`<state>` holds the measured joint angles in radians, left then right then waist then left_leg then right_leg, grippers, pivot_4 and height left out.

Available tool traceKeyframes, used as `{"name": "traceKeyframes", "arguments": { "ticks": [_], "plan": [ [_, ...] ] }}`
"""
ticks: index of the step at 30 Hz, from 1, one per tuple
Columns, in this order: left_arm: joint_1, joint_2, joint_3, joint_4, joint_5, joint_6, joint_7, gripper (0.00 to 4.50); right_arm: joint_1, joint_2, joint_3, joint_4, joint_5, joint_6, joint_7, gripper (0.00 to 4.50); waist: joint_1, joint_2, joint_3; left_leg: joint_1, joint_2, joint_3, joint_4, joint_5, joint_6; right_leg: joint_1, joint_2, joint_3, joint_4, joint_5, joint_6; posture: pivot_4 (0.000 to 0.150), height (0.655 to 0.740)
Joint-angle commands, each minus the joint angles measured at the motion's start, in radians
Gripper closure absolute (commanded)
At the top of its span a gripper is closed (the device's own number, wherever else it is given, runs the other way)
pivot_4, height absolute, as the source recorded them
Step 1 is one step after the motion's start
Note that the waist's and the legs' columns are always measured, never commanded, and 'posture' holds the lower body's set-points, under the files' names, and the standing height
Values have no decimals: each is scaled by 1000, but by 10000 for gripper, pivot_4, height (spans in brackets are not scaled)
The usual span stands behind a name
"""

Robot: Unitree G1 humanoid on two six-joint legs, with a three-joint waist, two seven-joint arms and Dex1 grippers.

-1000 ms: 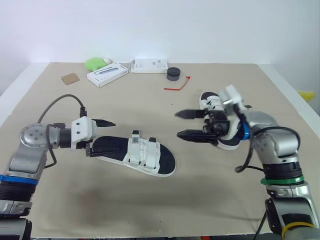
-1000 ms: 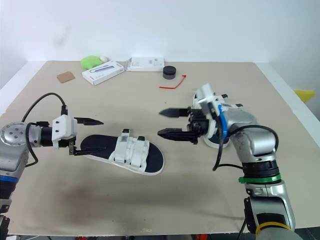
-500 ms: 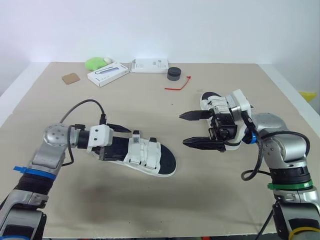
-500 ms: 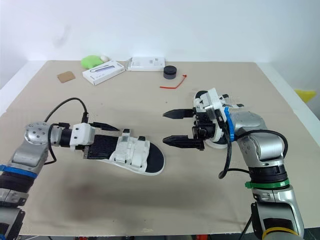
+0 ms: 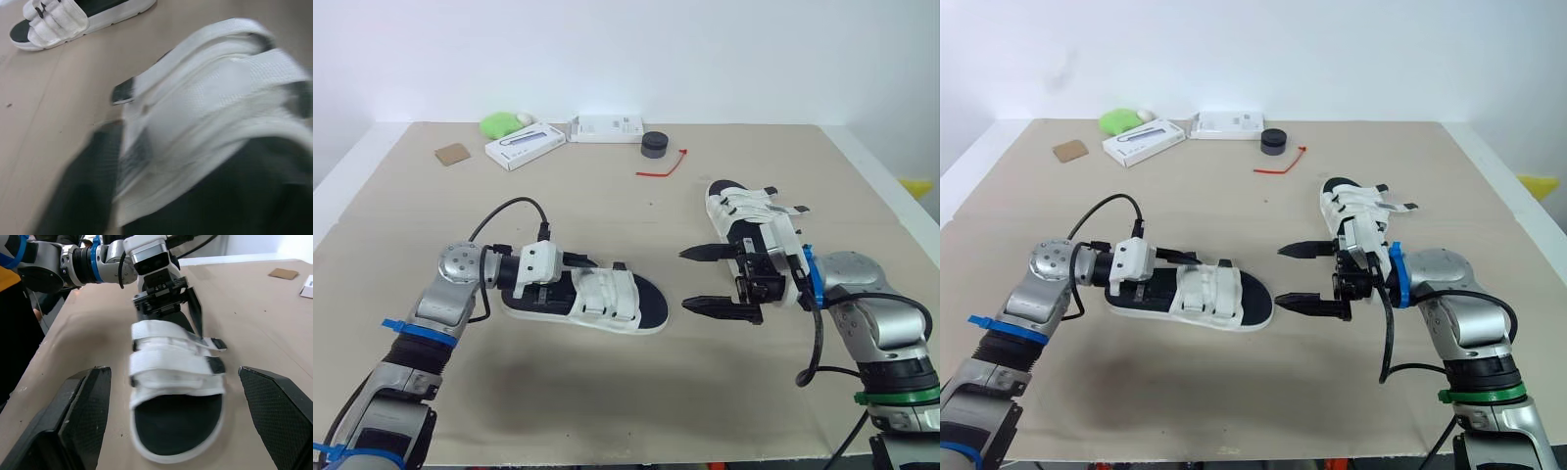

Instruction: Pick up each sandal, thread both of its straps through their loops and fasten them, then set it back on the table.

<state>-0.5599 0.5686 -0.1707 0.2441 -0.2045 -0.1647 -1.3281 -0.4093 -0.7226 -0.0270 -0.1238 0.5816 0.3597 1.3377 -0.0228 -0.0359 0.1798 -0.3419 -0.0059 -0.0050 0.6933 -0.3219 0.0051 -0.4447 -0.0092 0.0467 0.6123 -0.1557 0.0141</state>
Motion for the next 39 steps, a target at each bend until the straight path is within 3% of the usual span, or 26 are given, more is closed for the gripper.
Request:
{"name": "traceKeyframes", "arguments": {
  "ticks": [1,4,10,16,21,29,39],
  "plan": [
    [-19,-3,9,14,10,-4,29,32289,-2,-20,-37,-47,9,-15,-13,0,0,0,0,0,0,0,0,0,0,0,0,0,0,-1,1,1500,7400],
    [-34,-14,11,50,36,-11,80,44484,5,-20,-36,-58,8,-15,-21,0,1,0,0,1,0,0,1,0,0,1,1,0,0,-2,3,1500,7400],
    [-101,-29,78,113,74,51,284,44484,5,6,-31,-74,-10,-33,-81,0,1,0,0,1,0,0,3,0,0,2,0,1,1,0,5,1500,7400],
    [-170,31,99,209,306,218,687,44484,-41,89,30,-47,-106,-104,-186,0,-7,0,0,2,2,1,3,0,0,1,5,2,1,1,4,1500,7400],
    [-204,-87,148,216,314,427,917,44484,-69,141,56,-4,-141,-132,-219,0,4,0,0,2,2,0,2,0,0,1,2,1,1,4,-1,1500,7400],
    [-275,-217,206,224,336,609,1198,44484,-97,170,81,40,-174,-158,-220,0,5,0,0,-1,-6,-1,3,0,0,1,-9,-2,0,7,3,1500,7400],
    [-275,-211,185,220,381,675,1291,44484,-109,167,84,63,-180,-165,-217,0,-2,0,0,0,-5,0,2,1,-1,1,-9,-3,1,7,3,1500,7400]
  ]
}}
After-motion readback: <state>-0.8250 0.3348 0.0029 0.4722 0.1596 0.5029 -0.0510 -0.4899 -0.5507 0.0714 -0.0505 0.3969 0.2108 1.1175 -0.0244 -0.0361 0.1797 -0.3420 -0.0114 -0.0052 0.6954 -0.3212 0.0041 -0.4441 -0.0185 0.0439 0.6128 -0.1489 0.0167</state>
